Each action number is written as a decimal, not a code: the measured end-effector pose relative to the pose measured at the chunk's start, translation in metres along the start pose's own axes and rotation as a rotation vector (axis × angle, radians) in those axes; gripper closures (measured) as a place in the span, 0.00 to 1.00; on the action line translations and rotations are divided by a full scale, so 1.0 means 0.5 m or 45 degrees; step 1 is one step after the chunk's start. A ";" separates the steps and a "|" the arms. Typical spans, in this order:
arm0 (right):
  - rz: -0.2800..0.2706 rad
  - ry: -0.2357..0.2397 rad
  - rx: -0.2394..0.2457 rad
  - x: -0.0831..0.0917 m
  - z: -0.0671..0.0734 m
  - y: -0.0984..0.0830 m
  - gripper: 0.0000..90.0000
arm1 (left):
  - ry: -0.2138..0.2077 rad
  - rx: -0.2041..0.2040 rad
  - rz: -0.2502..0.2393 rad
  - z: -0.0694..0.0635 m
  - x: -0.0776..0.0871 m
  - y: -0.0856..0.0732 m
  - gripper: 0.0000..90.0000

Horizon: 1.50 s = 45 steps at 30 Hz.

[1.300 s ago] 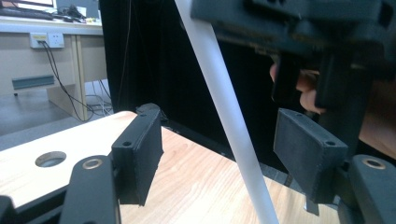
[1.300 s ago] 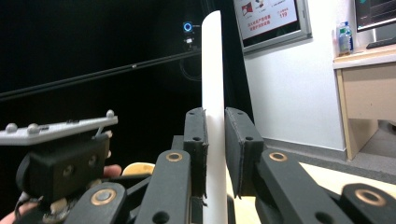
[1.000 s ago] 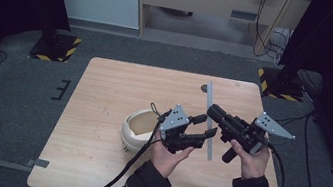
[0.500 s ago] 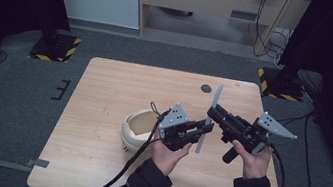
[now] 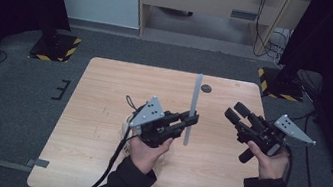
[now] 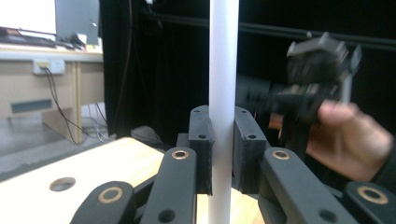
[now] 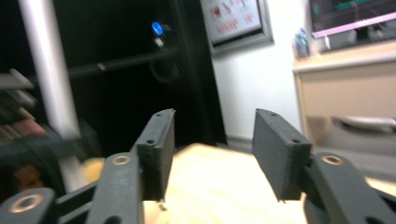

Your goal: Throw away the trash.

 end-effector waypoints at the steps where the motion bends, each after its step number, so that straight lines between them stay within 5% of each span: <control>1: 0.027 -0.027 0.009 0.001 -0.010 -0.011 0.47 | 0.009 -0.014 -0.013 0.006 0.015 0.012 0.88; 12: 0.271 -0.262 0.041 0.025 -0.109 -0.121 0.35 | 0.176 -0.056 -0.135 0.094 0.156 0.093 0.88; 21: 0.322 -0.335 0.022 0.042 -0.151 -0.162 0.32 | 0.303 -0.059 -0.145 0.181 0.228 0.085 0.88; 26: 0.388 -0.353 0.038 0.041 -0.163 -0.192 0.31 | 0.356 -0.070 -0.095 0.223 0.235 0.048 0.88; 30: 0.424 -0.359 0.057 0.040 -0.169 -0.208 0.30 | 0.358 -0.031 -0.082 0.245 0.233 0.009 0.88; 45: 0.489 -0.363 0.058 0.040 -0.177 -0.234 0.30 | 0.299 0.050 -0.038 0.251 0.195 -0.077 0.88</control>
Point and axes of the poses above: each handheld gripper's, and its own axes: x roughly backward along the jaws, y roughly out of its top, z roughly to its left, the point moved 5 cm from there along -x, roughly forward along the jaws, and after that the axes turned 1 degree about -x, right-handed, at the moved point
